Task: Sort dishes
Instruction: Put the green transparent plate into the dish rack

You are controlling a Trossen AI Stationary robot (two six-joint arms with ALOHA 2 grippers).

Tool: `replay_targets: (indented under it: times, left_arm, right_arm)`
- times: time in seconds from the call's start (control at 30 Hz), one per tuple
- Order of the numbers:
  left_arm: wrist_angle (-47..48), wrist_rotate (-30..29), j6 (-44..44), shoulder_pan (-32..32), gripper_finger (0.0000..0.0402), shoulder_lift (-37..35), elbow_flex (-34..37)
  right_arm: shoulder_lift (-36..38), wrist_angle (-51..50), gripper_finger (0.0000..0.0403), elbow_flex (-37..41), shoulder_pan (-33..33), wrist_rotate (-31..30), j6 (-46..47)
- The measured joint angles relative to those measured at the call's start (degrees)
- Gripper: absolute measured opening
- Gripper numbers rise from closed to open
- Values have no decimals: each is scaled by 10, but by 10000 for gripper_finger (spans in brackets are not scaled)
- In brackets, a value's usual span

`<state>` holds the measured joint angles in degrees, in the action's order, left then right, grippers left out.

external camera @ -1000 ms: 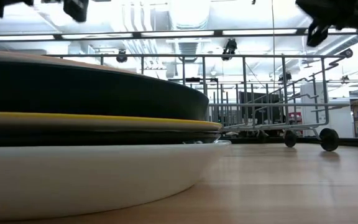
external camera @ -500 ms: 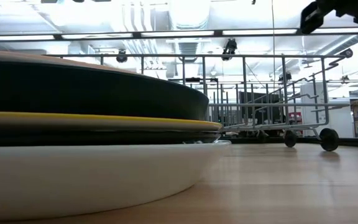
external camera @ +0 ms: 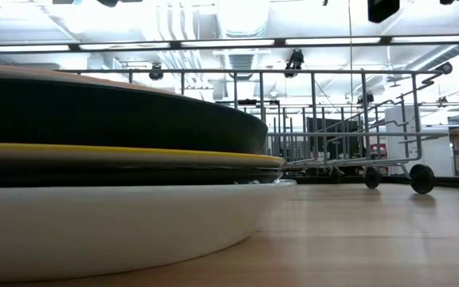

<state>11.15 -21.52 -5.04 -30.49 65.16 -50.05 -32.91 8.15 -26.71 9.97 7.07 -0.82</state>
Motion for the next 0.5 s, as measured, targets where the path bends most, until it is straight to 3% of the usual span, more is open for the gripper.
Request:
replay_targets:
  times: [0.17, 0.5]
  left_arm:
    - [7, 1, -42, -1, 0, 29, -9]
    - [37, 43, -159, -1, 0, 84, -9]
  right_arm:
    - [-25, -66, 0, -24, 3, -87, 5]
    - [-47, -86, 0, -34, 18, -82, 9]
